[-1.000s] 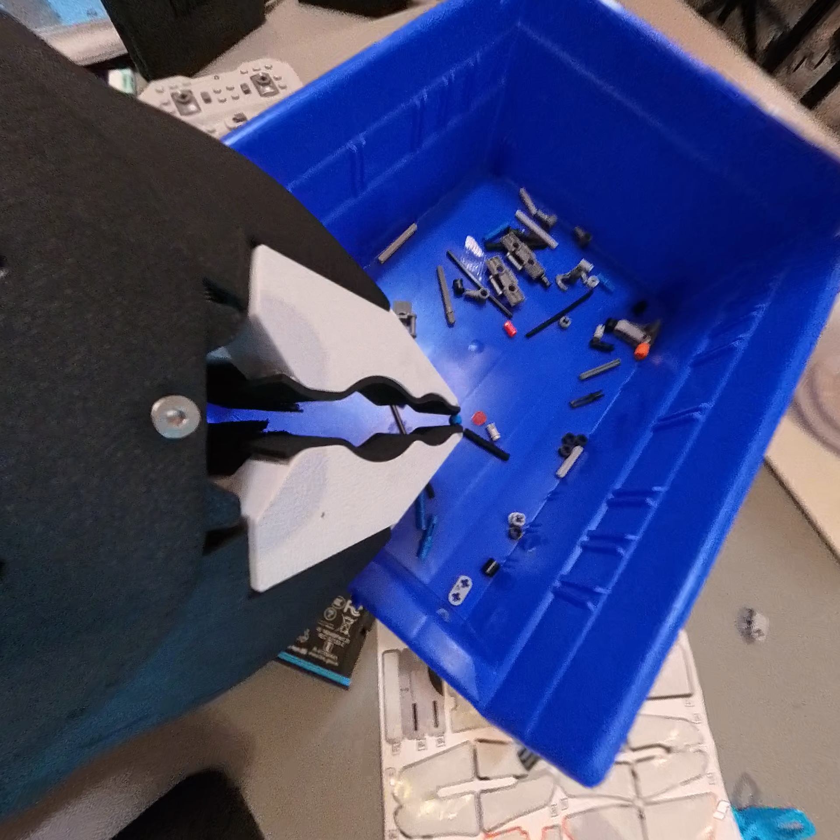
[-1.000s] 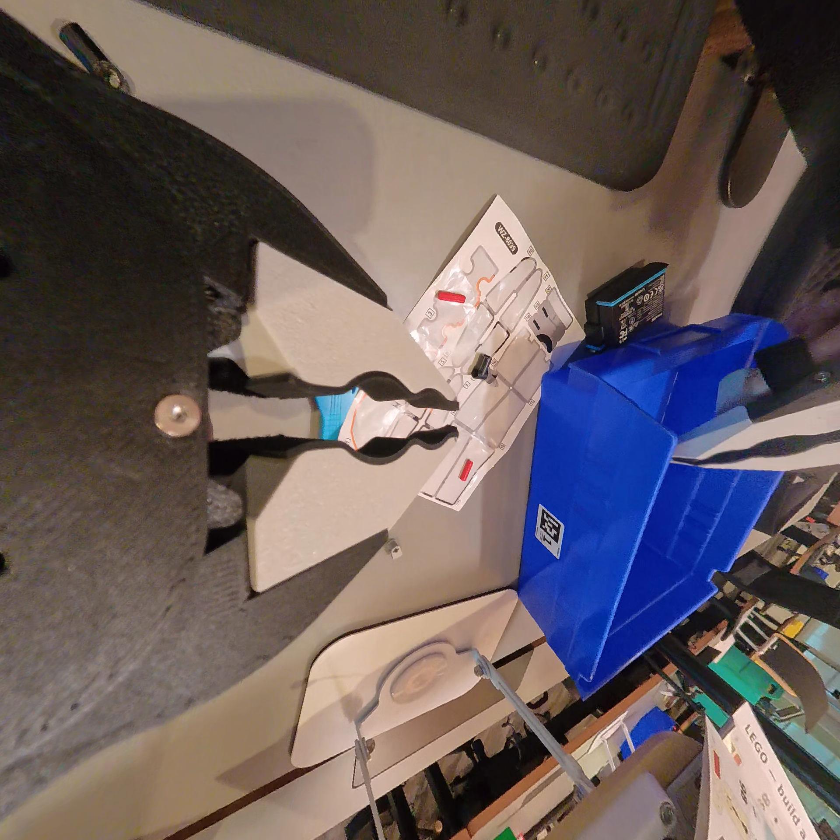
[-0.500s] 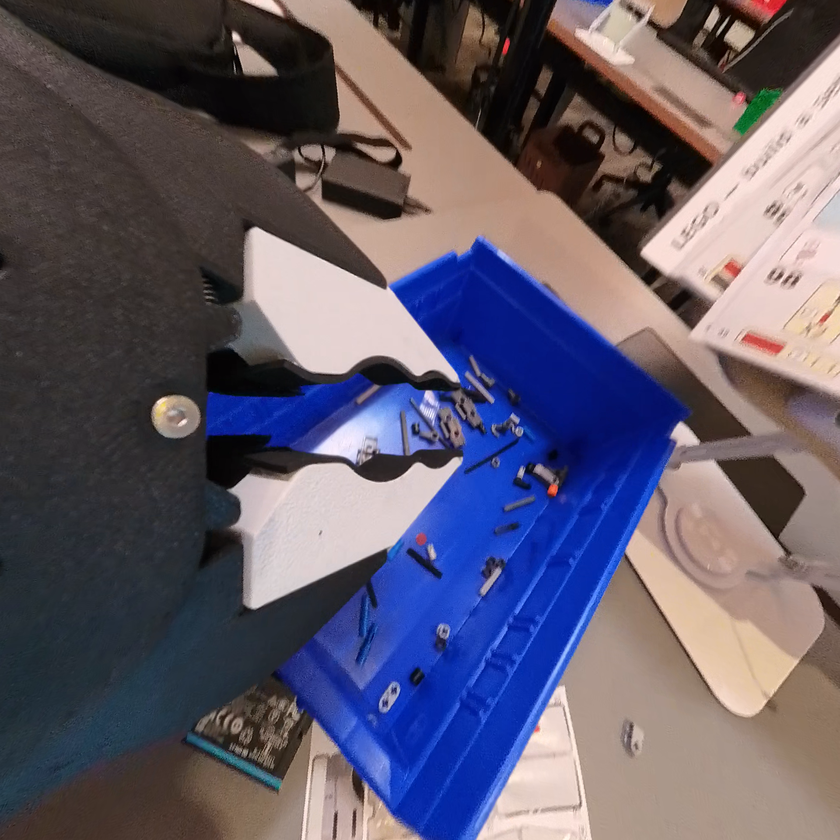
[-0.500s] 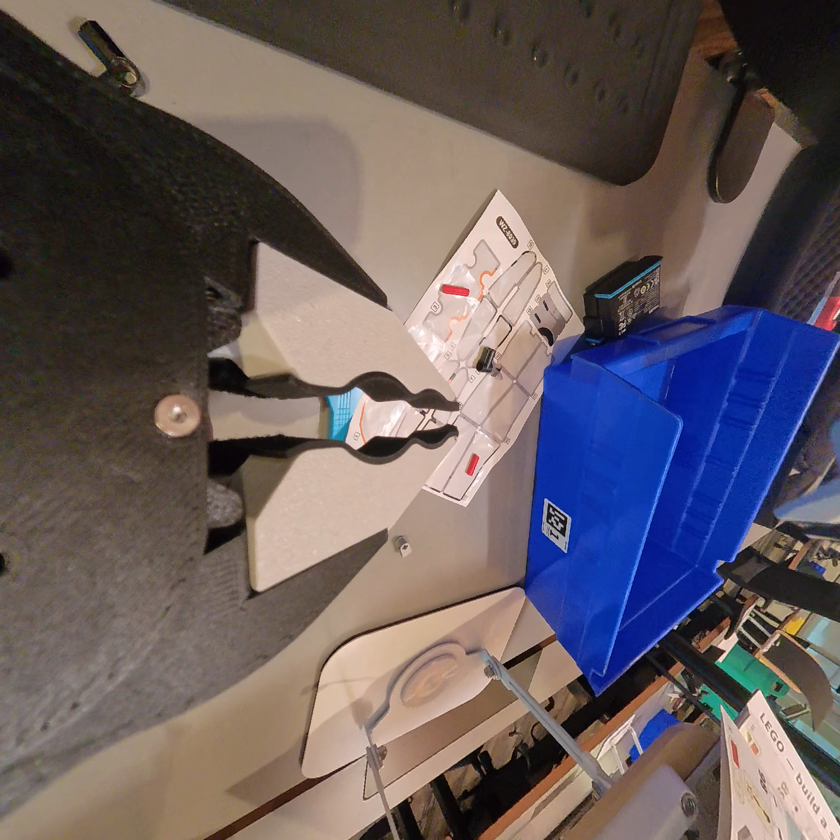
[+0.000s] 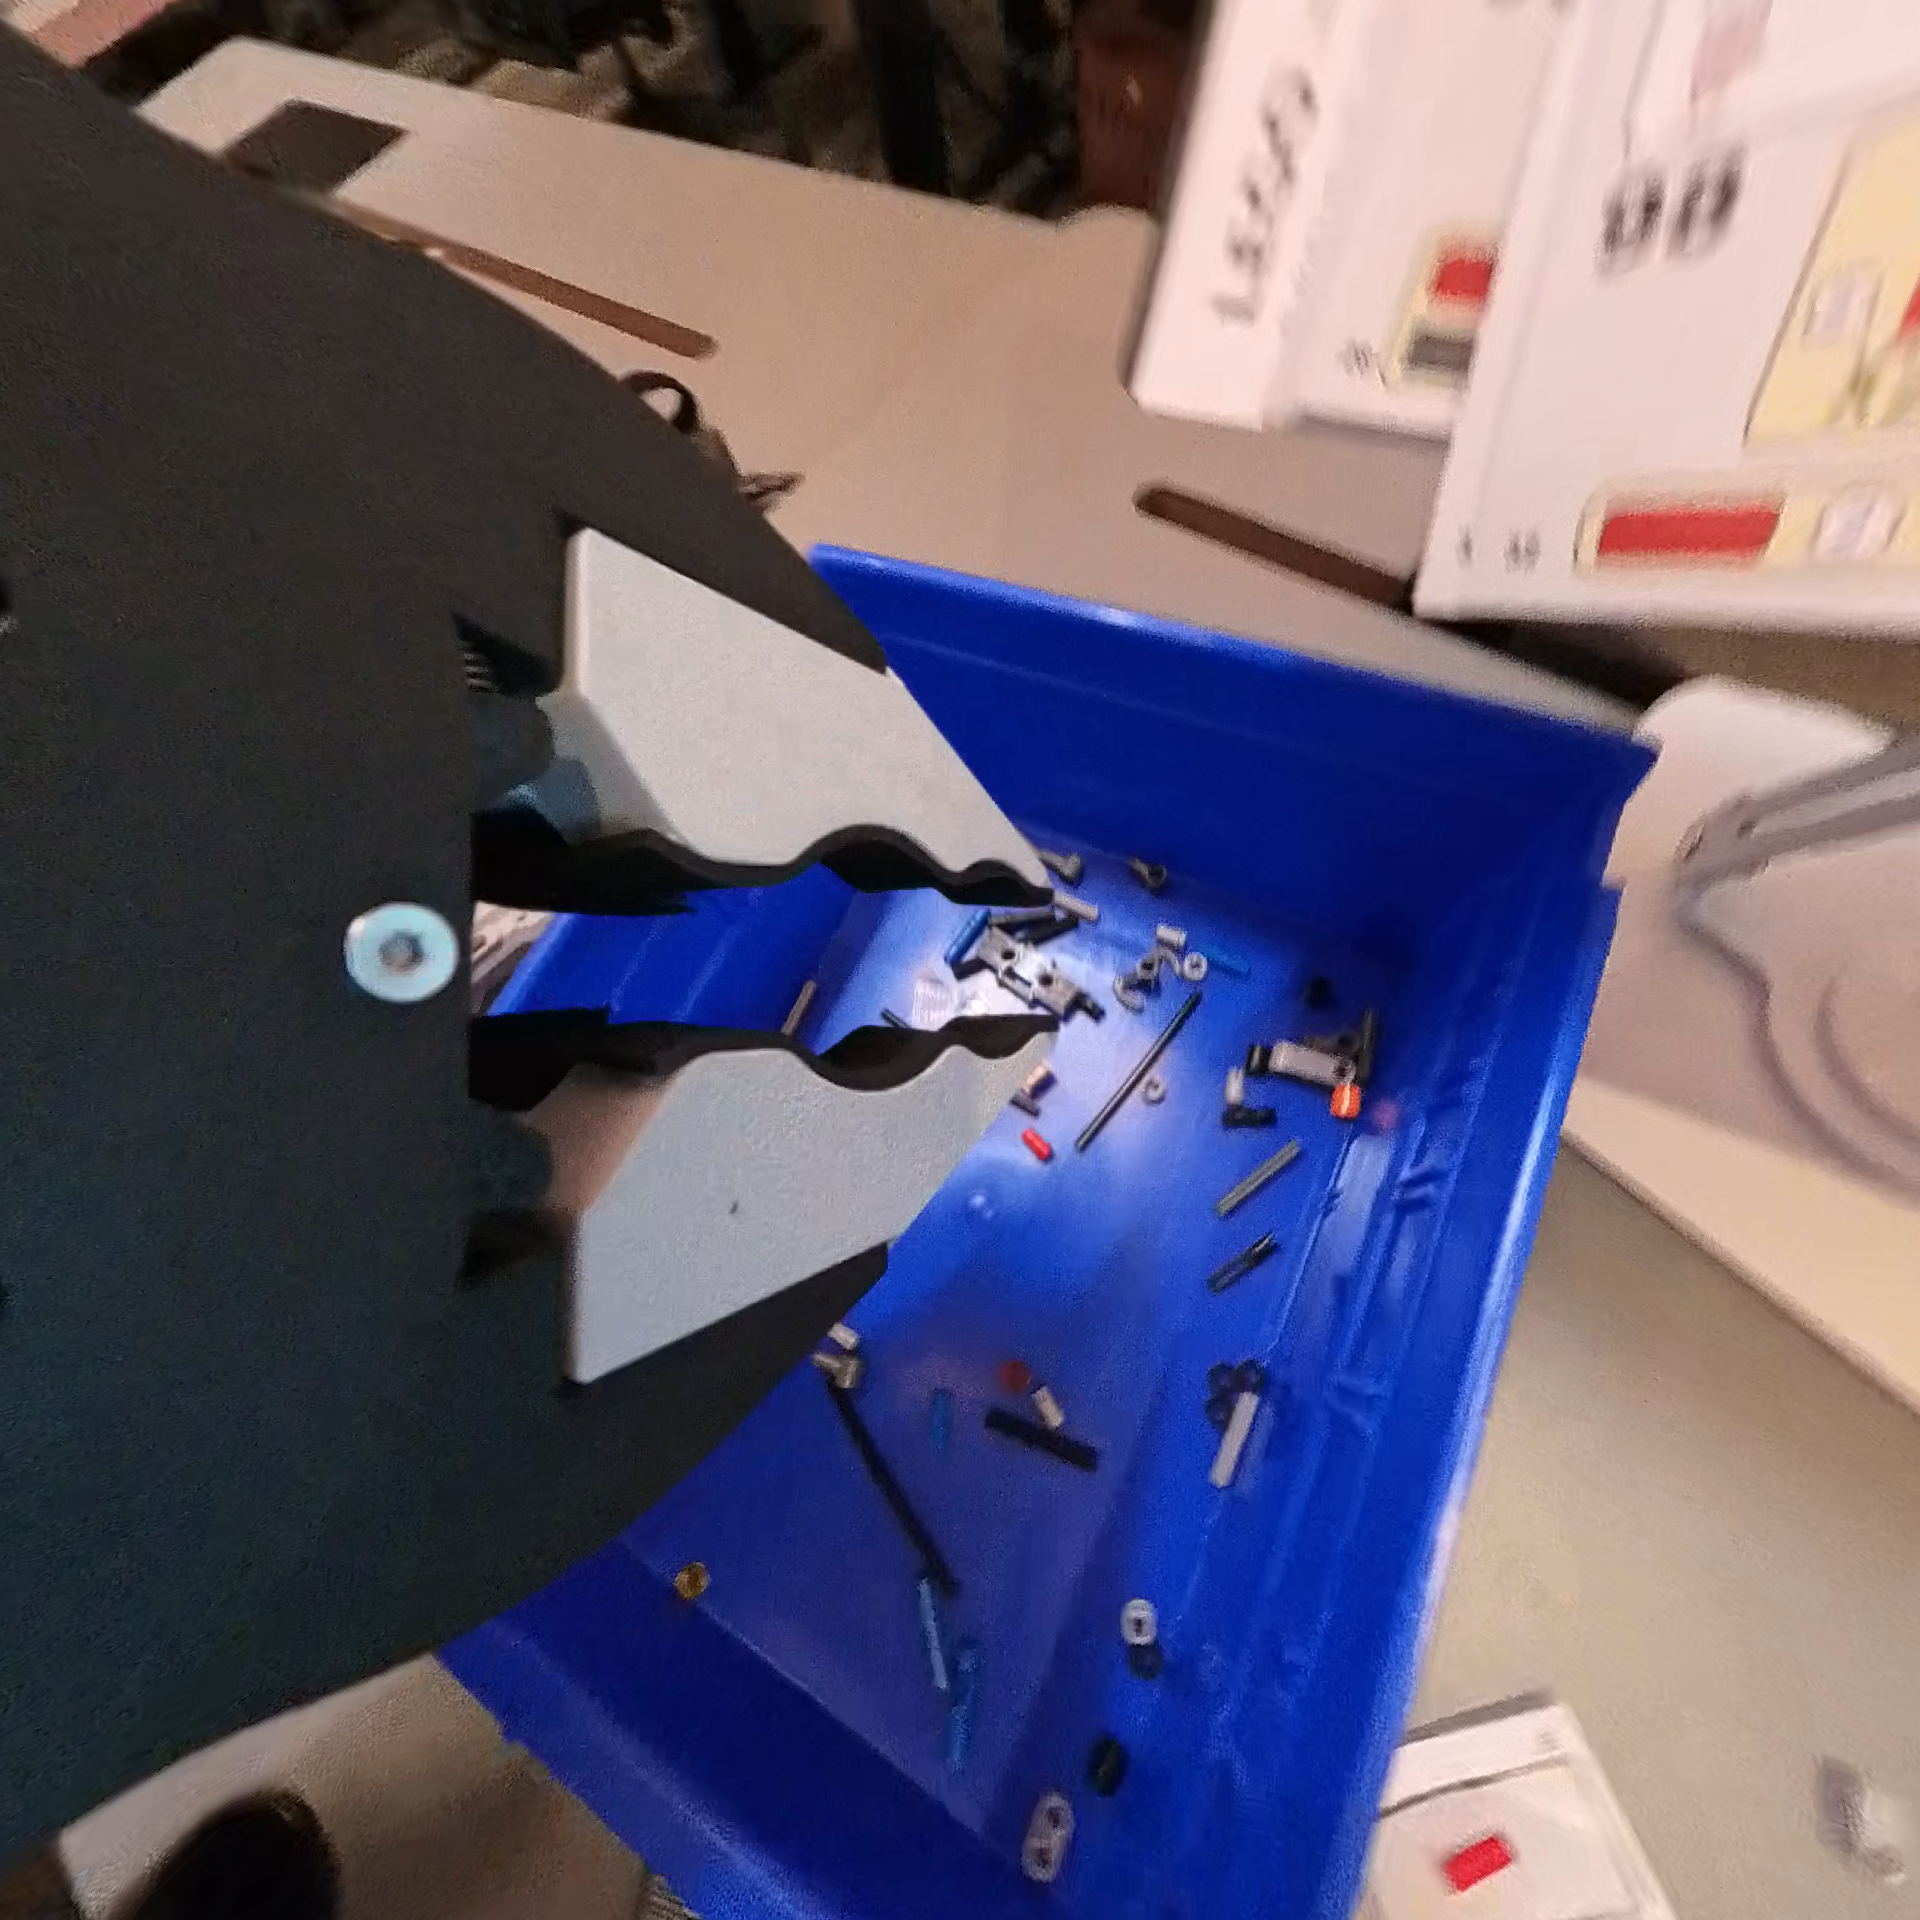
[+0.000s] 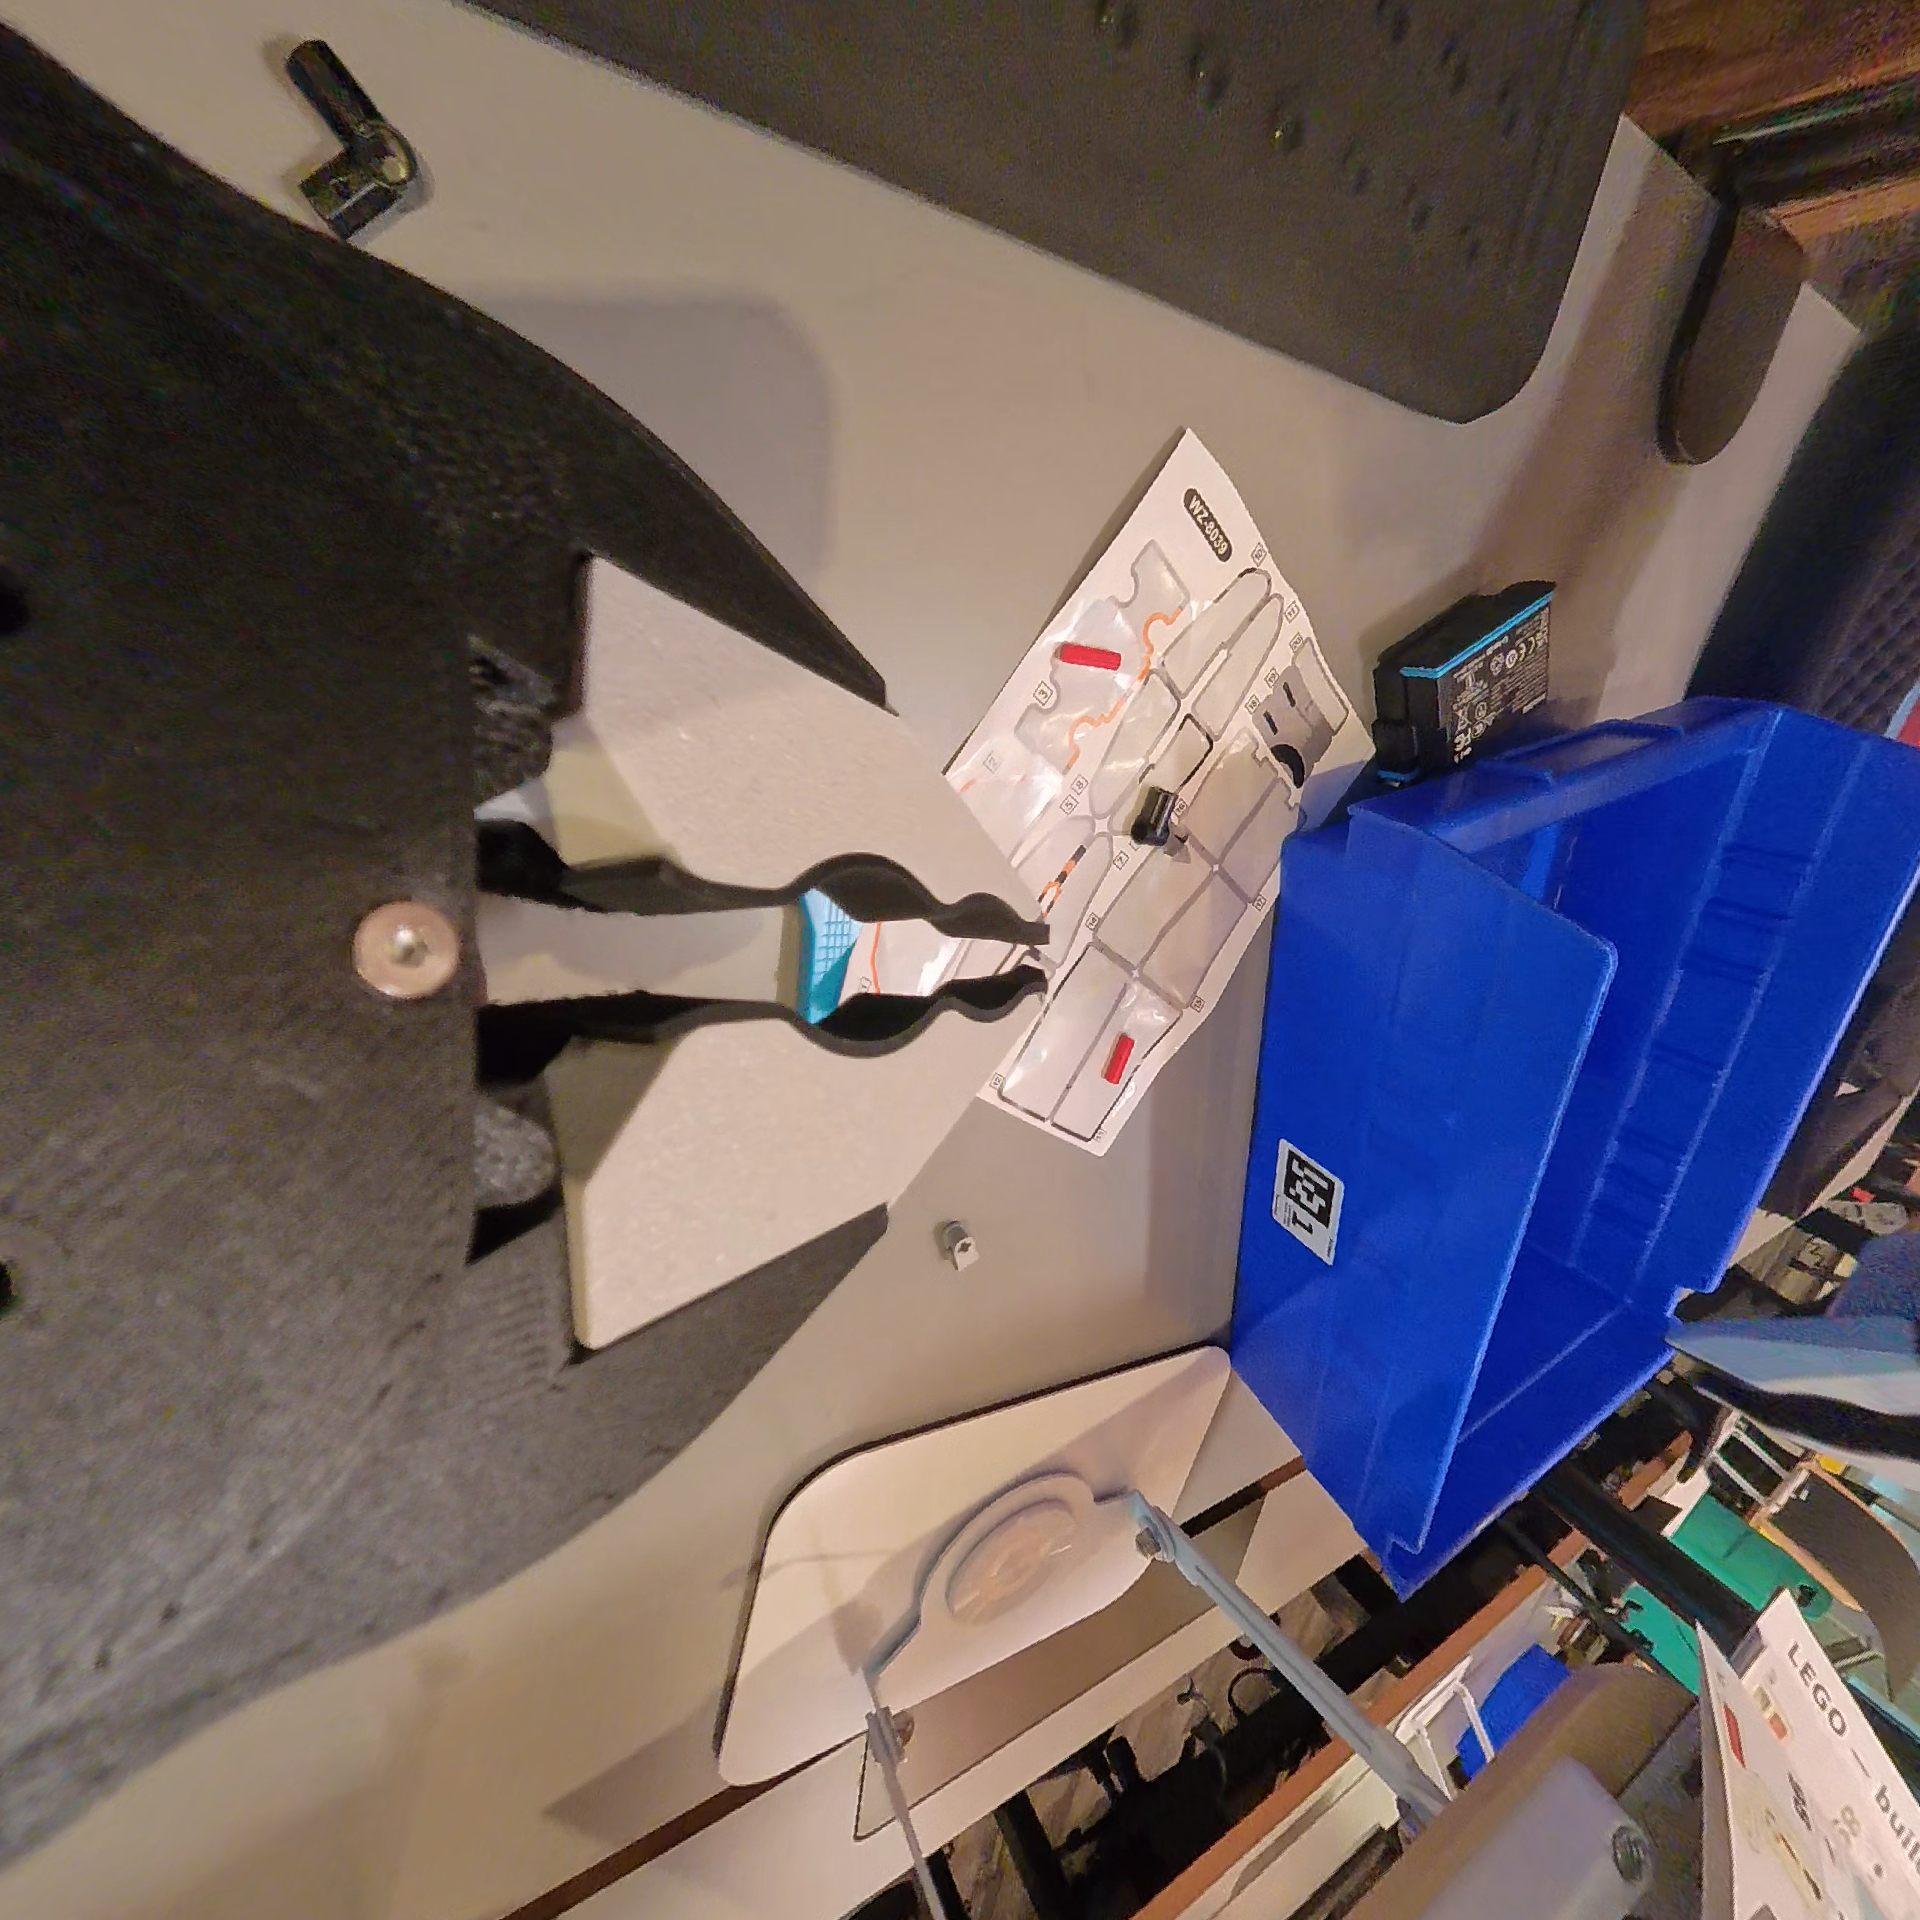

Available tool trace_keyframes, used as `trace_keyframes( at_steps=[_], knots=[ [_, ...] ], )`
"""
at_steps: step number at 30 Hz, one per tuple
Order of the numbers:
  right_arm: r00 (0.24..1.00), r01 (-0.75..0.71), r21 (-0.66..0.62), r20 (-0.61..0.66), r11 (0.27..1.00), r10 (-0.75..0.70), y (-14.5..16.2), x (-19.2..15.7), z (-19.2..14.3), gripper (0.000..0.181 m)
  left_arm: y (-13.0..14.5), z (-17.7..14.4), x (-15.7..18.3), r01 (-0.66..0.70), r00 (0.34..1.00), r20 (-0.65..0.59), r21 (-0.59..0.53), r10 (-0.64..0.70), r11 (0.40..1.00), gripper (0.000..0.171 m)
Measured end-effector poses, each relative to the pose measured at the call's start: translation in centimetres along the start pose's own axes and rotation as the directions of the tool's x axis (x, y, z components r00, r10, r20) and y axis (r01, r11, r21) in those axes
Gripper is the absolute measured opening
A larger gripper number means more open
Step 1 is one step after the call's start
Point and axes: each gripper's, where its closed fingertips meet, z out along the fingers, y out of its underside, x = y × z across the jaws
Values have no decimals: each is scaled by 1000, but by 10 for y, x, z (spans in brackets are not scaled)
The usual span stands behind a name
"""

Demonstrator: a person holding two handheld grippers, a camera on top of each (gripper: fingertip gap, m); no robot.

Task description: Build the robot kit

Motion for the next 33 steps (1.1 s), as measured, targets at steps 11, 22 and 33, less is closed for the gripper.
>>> trace_keyframes(
  at_steps=[11,22,33],
  knots=[
    [1000,-1,-18,-1,1000,1,8,2,1,4,60,77,-1,-242,957,-217,-240,190,940,25],
    [1000,0,-42,1,999,1,15,4,5,2,63,99,7,-394,906,-278,-274,320,877,10],
    [1000,2,-45,-5,999,-2,17,7,3,1,59,91,-5,-395,908,-258,-273,329,877,0]
  ],
)
